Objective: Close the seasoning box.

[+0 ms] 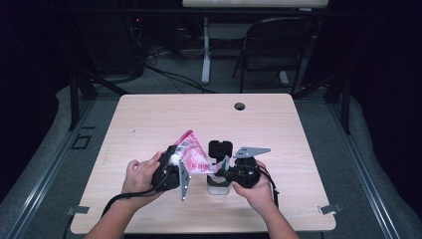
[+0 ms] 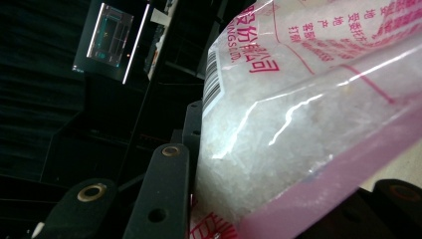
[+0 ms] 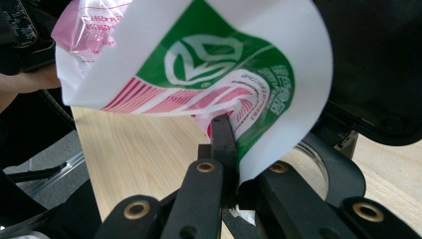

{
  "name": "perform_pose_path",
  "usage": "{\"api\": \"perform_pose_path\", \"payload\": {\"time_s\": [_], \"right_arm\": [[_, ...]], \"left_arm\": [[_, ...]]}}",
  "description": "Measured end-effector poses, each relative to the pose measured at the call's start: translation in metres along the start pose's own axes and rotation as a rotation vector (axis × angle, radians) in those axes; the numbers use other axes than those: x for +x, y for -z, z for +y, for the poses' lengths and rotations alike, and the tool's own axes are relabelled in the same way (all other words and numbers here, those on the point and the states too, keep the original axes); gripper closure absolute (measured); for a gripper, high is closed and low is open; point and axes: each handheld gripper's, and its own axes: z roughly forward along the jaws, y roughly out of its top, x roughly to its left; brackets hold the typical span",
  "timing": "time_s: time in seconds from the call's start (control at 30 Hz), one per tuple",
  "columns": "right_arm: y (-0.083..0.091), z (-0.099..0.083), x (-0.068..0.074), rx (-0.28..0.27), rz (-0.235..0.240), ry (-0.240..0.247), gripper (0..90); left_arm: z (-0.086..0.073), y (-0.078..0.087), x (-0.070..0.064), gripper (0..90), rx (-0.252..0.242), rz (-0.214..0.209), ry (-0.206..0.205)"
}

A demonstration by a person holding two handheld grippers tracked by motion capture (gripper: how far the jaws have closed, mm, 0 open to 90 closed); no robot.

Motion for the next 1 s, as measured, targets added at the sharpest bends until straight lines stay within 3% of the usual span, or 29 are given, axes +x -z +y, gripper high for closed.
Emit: {"api": "perform_pose_path", "payload": {"time_s": [0.23, 1.0], "right_arm": [[-0.0004, -0.0002, 0.0005, 0.004, -0.002, 0.006, 89.9], [-0.0009, -0.0012, 0.0005, 0.003, 0.0, -0.002, 89.9]], "left_arm": [[0.0003, 0.001, 0.0009, 73.3, 0.004, 0.001, -0.053], [0.005, 0.0033, 0.0025, 73.8, 0.001, 0.022, -0.136]]}}
